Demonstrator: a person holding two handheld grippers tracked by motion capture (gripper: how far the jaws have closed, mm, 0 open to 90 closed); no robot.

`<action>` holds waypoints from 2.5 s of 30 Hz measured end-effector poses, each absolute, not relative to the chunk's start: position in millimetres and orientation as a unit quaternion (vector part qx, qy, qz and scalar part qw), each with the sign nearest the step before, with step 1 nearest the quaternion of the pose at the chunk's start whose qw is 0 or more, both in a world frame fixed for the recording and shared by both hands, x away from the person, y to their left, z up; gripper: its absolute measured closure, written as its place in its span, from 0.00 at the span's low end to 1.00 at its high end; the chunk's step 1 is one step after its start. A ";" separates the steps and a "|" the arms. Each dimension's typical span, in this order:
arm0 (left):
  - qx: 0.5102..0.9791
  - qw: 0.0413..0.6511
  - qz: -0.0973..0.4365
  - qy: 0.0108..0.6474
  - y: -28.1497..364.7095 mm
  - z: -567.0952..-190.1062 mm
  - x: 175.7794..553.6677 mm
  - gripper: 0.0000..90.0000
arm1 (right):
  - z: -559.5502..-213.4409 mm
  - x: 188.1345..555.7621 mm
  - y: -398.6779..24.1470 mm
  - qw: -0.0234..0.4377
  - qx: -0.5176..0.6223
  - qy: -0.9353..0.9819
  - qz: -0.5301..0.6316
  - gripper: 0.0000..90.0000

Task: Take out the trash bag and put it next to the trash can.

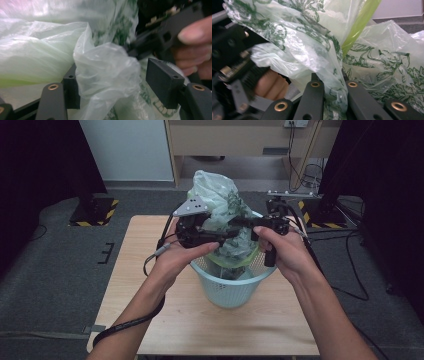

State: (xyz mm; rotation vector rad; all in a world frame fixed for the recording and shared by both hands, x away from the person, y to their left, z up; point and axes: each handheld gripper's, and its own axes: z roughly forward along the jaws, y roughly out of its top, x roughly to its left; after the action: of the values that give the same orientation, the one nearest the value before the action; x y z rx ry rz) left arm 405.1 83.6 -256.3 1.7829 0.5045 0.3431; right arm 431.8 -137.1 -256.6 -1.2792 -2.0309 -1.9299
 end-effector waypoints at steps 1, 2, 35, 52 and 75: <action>0.768 0.585 0.151 0.215 82.7 -257.4 405.1 0.37 | -256.0 432.1 -137.7 0.034 -0.416 -0.658 -0.627 1.00; 0.770 0.580 0.156 0.215 81.5 -258.6 405.2 0.36 | -255.3 432.4 -138.8 0.036 -0.417 -0.658 -0.626 1.00; 0.784 0.545 0.163 0.249 61.2 -270.4 422.8 0.89 | -251.7 435.3 -135.3 0.149 -0.439 -0.613 -0.640 0.99; 0.762 0.556 0.168 0.287 73.1 -264.4 428.5 0.99 | -243.5 430.9 -147.5 0.079 -0.442 -0.610 -0.653 0.61; 0.739 0.569 0.180 0.314 106.8 -253.6 433.3 0.99 | -250.9 431.2 -178.5 -0.040 -0.444 -0.577 -0.685 0.07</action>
State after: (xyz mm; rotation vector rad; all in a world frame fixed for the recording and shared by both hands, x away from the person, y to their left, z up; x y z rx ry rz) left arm 433.3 106.8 -253.6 1.7347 0.7367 0.4236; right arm 431.2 -178.5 -250.9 -1.4308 -1.8596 -2.2085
